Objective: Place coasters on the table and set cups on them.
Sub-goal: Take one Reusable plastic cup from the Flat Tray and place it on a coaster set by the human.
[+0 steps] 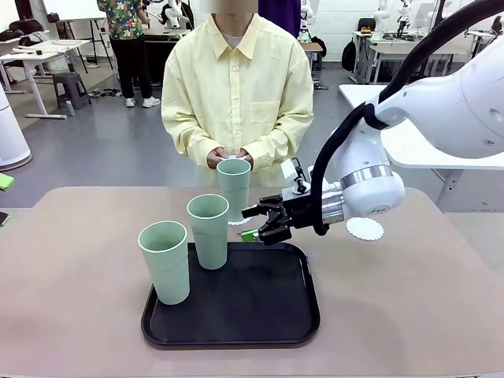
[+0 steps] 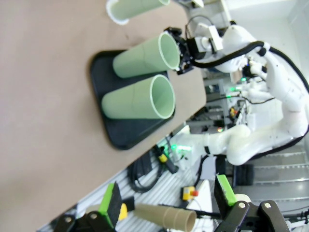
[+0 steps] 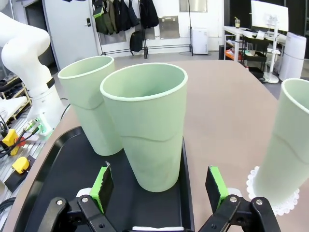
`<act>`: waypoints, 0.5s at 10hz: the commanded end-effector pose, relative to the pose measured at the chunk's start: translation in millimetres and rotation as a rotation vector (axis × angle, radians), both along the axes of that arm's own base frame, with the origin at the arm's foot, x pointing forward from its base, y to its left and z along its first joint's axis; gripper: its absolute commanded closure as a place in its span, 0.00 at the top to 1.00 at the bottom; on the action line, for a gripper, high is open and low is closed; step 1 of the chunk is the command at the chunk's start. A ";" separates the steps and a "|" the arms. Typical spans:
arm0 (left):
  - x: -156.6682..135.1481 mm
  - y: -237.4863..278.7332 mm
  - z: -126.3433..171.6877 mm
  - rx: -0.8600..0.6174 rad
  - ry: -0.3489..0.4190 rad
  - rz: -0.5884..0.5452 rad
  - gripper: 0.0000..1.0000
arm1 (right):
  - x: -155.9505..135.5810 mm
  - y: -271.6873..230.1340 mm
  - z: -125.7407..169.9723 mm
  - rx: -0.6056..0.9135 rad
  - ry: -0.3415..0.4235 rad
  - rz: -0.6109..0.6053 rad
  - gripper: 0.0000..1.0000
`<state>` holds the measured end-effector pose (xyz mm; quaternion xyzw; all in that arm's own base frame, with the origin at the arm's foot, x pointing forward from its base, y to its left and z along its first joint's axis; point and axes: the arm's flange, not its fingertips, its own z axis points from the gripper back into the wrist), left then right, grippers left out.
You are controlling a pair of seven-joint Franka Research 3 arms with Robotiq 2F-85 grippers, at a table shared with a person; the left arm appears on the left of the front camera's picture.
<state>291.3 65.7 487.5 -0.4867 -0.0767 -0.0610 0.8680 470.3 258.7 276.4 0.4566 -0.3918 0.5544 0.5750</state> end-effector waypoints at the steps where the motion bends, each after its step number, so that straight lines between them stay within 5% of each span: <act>1: 0.1 1.1 -1.0 -0.019 -0.021 -0.008 1.00 | 7.6 14.9 -11.5 0.005 -0.025 0.019 1.00; 5: 0.1 1.1 -1.0 -0.019 -0.021 -0.008 1.00 | 8.0 25.2 -21.1 0.008 -0.044 0.046 1.00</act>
